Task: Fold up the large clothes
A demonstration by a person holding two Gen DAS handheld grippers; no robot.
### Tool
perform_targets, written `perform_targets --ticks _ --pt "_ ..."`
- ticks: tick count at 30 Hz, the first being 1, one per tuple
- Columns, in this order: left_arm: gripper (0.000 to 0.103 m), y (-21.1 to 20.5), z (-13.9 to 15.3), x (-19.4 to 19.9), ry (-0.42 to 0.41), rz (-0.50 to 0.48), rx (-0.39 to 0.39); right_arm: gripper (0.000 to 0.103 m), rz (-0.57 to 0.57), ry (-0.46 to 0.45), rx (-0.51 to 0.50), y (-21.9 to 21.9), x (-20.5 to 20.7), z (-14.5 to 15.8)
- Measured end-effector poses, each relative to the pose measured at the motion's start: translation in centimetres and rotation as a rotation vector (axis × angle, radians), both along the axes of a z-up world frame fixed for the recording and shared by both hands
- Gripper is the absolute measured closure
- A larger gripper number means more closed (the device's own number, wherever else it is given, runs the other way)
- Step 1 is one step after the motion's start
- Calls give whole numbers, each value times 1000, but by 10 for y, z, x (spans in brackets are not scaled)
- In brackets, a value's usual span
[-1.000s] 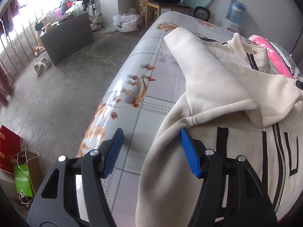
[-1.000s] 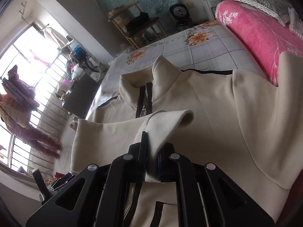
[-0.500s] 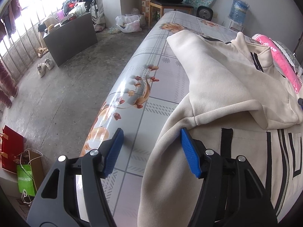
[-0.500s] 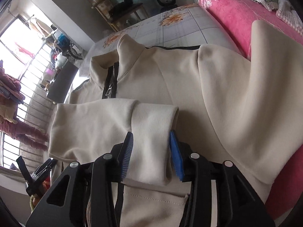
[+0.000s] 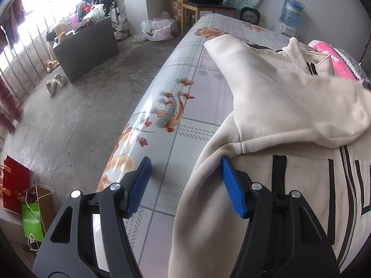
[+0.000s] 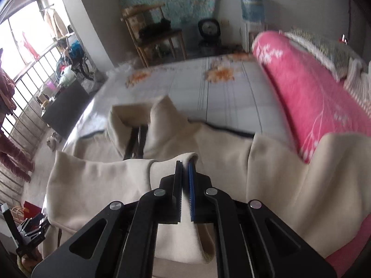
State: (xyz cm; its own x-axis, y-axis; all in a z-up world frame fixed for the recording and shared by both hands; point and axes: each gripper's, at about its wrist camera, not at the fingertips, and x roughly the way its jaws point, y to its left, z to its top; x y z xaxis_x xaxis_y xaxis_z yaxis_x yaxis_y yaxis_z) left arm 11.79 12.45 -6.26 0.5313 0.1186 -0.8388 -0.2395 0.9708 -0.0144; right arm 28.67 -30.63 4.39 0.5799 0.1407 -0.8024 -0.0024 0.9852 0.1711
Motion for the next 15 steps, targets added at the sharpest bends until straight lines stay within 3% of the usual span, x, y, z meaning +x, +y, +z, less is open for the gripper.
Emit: perform_targets --ticks 2,6,9,13,15 --pt "44 -1 0 0 1 0 0 98 -27 -3 -38 -5 2 -1" --pt "43 -1 0 0 -3 0 0 98 -88 142 -84 -22 6 -57" --pt "43 -1 0 1 -2 -4 1 98 -127 178 -79 -30 0 -80" --pt "43 1 2 -1 -8 -17 -12 97 -127 148 -100 -26 -2 -68" --pt "43 7 8 -4 -28 -26 -62 96 -132 120 -129 -23 -5 -53"
